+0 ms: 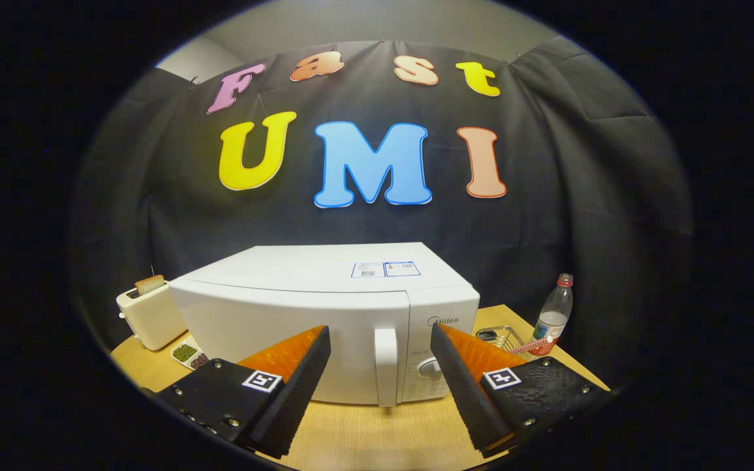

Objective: Open the microwave, put the food inside, and close the microwave door.

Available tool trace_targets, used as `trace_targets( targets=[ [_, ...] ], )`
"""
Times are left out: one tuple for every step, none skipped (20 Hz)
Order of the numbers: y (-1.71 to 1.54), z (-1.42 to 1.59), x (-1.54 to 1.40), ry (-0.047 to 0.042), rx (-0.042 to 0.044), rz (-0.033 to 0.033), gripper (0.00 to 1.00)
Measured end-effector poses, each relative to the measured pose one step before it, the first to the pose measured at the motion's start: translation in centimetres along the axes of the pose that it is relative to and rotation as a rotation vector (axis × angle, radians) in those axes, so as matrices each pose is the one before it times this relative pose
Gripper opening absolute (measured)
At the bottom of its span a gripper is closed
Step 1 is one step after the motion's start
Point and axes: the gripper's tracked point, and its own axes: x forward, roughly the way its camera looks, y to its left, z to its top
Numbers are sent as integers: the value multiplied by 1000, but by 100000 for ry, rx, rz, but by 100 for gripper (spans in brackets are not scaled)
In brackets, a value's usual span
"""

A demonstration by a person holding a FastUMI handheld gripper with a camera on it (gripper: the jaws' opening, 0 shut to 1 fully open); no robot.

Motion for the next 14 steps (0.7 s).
trace_targets(
  targets=[
    [-95,-712,501,1404,13,205,96],
    [-121,-485,615,1177,-38,15,96],
    [0,-557,491,1166,-10,87,96],
    [-45,-439,468,1078,58,192,96],
    [34,-483,445,1066,62,12,96],
    [-43,-329,342,1021,164,9,88],
    [80,-422,366,935,398,388,87],
    [-33,-131,170,966,267,-535,86],
    [-199,-369,393,646,-49,-803,78],
    [-81,-154,130,485,-70,-478,64],
    [-170,-105,238,518,52,-792,59],
    [3,-45,85,540,504,405,45],
    [204,-373,63,1228,787,589,41],
    [212,-373,189,1822,-168,1133,40]
  ],
)
